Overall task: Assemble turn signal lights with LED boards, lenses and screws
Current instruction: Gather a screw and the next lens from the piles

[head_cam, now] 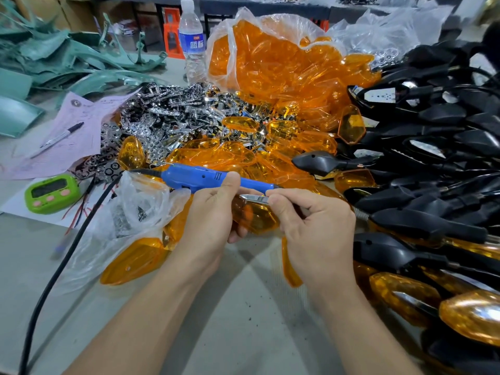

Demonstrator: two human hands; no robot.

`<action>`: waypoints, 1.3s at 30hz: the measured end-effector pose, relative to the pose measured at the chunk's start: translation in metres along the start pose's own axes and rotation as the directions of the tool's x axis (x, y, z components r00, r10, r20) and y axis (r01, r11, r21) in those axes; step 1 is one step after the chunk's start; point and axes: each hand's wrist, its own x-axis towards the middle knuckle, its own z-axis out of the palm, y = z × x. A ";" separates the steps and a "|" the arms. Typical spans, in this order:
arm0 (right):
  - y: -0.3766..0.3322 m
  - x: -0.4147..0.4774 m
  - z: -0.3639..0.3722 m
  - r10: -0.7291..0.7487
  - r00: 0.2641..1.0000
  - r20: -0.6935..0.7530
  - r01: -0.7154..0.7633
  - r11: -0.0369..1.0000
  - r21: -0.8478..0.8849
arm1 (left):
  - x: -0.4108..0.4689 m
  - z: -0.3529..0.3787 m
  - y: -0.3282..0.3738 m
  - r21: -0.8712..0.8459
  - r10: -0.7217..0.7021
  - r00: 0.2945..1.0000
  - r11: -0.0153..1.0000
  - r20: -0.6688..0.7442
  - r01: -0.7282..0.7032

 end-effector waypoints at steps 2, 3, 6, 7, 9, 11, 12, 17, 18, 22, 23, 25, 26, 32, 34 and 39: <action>0.000 0.000 -0.001 -0.007 1.000 -0.008 0.007 1.000 -0.005 | 0.001 -0.001 0.000 0.011 -0.012 1.000 1.000 -0.002 0.012; -0.001 0.000 -0.001 -0.006 1.000 -0.004 0.006 1.000 0.001 | 0.001 -0.001 0.000 0.020 -0.012 1.000 1.000 -0.001 0.012; -0.002 0.001 -0.002 0.009 0.999 0.036 -0.011 0.999 0.030 | 0.000 0.000 -0.001 0.017 -0.005 1.000 1.000 -0.011 0.006; -0.002 0.001 -0.003 0.010 0.999 0.052 -0.011 0.999 0.035 | -0.001 0.000 -0.001 0.015 -0.004 1.000 1.000 -0.017 0.004; -0.002 0.002 -0.004 0.003 0.997 0.082 -0.006 0.999 0.038 | -0.001 0.000 -0.001 0.017 -0.001 1.000 1.000 -0.031 0.002; -0.003 0.001 -0.005 -0.002 0.995 0.095 -0.001 1.000 0.022 | -0.001 0.000 -0.001 0.016 0.001 1.000 1.000 -0.031 -0.001; -0.004 0.001 -0.005 -0.005 0.996 0.091 0.004 1.000 0.005 | -0.002 0.000 0.000 0.012 0.007 1.000 1.000 -0.020 -0.007; -0.001 0.003 -0.007 -0.002 0.997 0.075 0.006 0.999 -0.051 | -0.004 0.002 0.002 0.000 0.039 0.999 0.999 -0.015 -0.039; -0.001 0.004 -0.008 -0.003 0.997 0.076 0.007 0.999 -0.052 | -0.004 0.002 0.002 0.006 0.035 0.999 0.999 -0.019 -0.035; -0.003 0.003 -0.009 0.000 0.995 0.100 0.003 1.000 -0.027 | -0.002 0.000 0.001 0.059 0.018 0.999 0.998 -0.028 -0.017; -0.004 0.003 -0.009 0.006 0.994 0.113 -0.003 1.000 -0.019 | -0.002 0.000 0.001 0.075 0.023 0.999 0.997 -0.033 -0.021; -0.004 0.001 -0.008 0.014 0.992 0.129 -0.012 1.000 -0.014 | -0.001 0.000 -0.001 0.120 0.042 0.997 0.992 -0.061 -0.035; -0.005 0.001 -0.008 0.016 0.991 0.133 -0.014 1.000 -0.018 | 0.000 -0.001 -0.002 0.140 0.051 0.996 0.989 -0.076 -0.040; -0.007 0.001 -0.010 0.056 0.982 0.179 -0.055 0.998 -0.013 | 0.001 -0.002 -0.002 0.139 0.013 0.997 0.990 -0.078 -0.002; -0.008 0.004 -0.013 0.067 0.977 0.204 -0.066 0.998 -0.008 | -0.001 -0.002 0.000 0.079 -0.072 0.997 0.994 -0.040 0.075; -0.011 0.006 -0.016 0.053 0.982 0.180 -0.048 0.998 -0.033 | -0.007 0.001 0.002 -0.113 -0.168 0.985 0.979 0.035 0.171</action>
